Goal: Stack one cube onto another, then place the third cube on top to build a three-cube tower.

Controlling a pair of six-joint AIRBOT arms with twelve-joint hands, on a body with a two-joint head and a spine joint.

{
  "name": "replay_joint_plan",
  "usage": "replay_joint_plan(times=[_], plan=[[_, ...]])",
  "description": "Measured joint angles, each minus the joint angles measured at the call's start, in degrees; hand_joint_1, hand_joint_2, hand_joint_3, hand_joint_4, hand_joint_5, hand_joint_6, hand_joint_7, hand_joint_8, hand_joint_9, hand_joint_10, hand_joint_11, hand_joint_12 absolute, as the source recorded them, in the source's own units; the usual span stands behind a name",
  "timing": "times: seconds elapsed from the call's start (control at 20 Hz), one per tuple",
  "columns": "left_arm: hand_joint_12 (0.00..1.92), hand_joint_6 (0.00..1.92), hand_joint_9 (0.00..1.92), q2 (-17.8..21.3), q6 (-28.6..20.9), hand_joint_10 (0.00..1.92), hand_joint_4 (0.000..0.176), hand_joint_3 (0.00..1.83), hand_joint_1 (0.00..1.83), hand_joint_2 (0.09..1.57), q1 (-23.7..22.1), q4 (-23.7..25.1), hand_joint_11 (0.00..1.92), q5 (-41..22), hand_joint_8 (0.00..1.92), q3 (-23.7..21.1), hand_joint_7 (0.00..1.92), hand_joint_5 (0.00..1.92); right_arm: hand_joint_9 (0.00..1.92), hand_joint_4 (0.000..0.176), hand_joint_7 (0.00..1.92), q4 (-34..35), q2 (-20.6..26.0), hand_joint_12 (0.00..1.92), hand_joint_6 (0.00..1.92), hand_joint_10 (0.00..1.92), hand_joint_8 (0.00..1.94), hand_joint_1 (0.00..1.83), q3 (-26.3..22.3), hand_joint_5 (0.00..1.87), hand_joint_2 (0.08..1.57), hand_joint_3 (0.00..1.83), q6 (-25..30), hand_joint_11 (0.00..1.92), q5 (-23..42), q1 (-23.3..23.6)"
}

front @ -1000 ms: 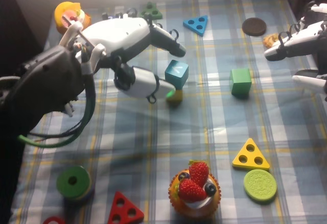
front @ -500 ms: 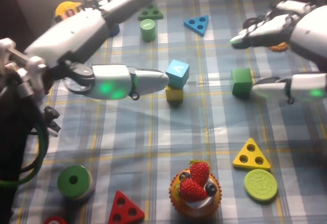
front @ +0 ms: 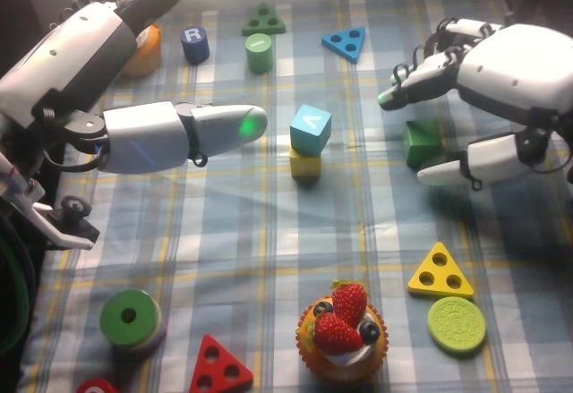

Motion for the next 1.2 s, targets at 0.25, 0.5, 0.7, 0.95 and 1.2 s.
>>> replay_joint_plan(times=[0.25,0.5,0.7,0.95,1.2], plan=[[0.02,0.00,0.12,0.2,0.0,0.01,0.176,0.00,0.70,0.88,0.2,-0.4,0.04,0.1,0.01,0.0,0.14,0.09,0.59,0.000,0.63,0.4,-0.5,1.39,0.02,0.01,0.02,0.98,1.3,0.81,0.98,0.00,-0.1,0.00,-1.1,0.3],[0.02,0.01,0.13,0.2,-0.1,0.01,0.176,0.00,0.69,0.88,0.3,-0.4,0.04,0.1,0.01,0.0,0.15,0.10,0.65,0.000,0.75,0.4,-0.5,1.29,0.52,0.02,0.01,1.12,1.4,1.13,1.02,0.01,-0.1,0.11,-1.5,0.6],[0.01,0.01,0.11,0.2,-0.1,0.00,0.176,0.00,0.70,0.88,0.5,-0.7,0.01,0.1,0.00,0.0,0.14,0.11,0.74,0.000,0.86,0.2,-0.8,1.24,0.67,0.04,0.02,1.18,1.5,1.16,1.04,0.00,-0.2,0.16,-1.5,0.8],[0.03,0.00,0.12,1.0,-0.2,0.00,0.176,0.00,0.68,0.86,1.2,-1.2,0.04,0.5,0.00,0.0,0.14,0.08,0.69,0.000,0.87,-11.1,-0.7,1.28,0.62,0.00,0.00,1.18,1.6,1.19,1.03,0.00,8.0,0.00,-1.8,6.1],[0.00,0.00,0.15,2.0,-0.2,0.00,0.176,0.00,0.74,0.84,2.2,-1.2,0.00,1.7,0.00,0.0,0.16,0.10,0.66,0.000,0.84,-24.4,-1.6,1.17,0.72,0.00,0.00,1.18,2.6,1.13,1.05,0.00,14.4,0.02,1.2,14.8]])
